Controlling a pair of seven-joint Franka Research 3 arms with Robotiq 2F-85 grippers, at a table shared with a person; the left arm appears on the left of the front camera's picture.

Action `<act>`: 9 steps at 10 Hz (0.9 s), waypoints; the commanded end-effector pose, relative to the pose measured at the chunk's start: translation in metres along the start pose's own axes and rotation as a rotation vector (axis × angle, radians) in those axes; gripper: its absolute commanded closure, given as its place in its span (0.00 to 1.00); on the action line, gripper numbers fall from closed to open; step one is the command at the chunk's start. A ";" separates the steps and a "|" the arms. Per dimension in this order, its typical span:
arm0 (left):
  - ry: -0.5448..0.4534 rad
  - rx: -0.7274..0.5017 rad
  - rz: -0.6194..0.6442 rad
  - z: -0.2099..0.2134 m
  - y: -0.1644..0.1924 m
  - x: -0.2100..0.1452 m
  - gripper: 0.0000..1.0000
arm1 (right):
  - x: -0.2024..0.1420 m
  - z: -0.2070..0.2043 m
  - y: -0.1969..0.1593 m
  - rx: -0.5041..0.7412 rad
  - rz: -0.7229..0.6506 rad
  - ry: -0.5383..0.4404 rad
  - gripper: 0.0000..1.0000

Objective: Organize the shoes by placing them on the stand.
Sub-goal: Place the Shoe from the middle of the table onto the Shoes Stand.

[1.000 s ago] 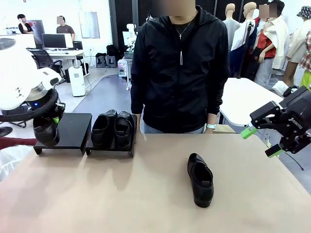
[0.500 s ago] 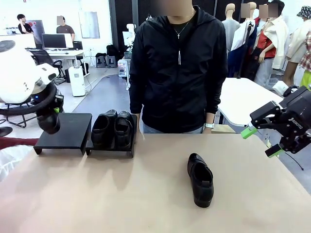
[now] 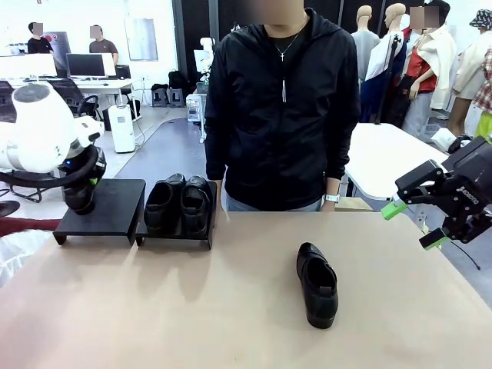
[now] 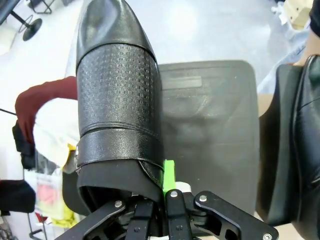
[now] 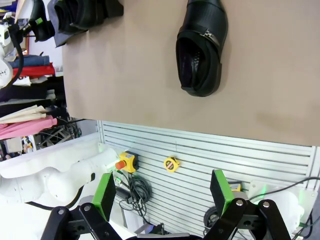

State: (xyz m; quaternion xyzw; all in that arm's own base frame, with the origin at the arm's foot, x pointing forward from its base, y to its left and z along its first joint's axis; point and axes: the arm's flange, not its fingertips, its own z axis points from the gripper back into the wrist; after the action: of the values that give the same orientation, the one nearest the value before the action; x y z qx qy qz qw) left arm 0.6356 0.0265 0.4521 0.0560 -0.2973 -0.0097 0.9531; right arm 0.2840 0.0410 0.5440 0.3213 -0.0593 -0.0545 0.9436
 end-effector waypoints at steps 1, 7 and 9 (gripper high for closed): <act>0.014 0.059 0.005 -0.004 -0.005 -0.003 1.00 | 0.002 0.002 0.000 0.024 0.018 0.004 0.00; 0.036 0.067 -0.001 -0.011 -0.008 -0.013 0.76 | 0.002 0.002 0.000 0.024 0.018 0.004 0.00; 0.015 0.052 -0.014 0.001 -0.005 -0.012 0.00 | 0.002 0.002 0.000 0.024 0.018 0.004 0.00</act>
State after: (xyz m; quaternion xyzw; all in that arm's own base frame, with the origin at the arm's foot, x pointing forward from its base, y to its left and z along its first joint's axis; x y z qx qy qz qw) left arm 0.6347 0.0240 0.4371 0.0747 -0.2817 -0.0094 0.9565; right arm 0.2840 0.0410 0.5440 0.3213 -0.0593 -0.0545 0.9436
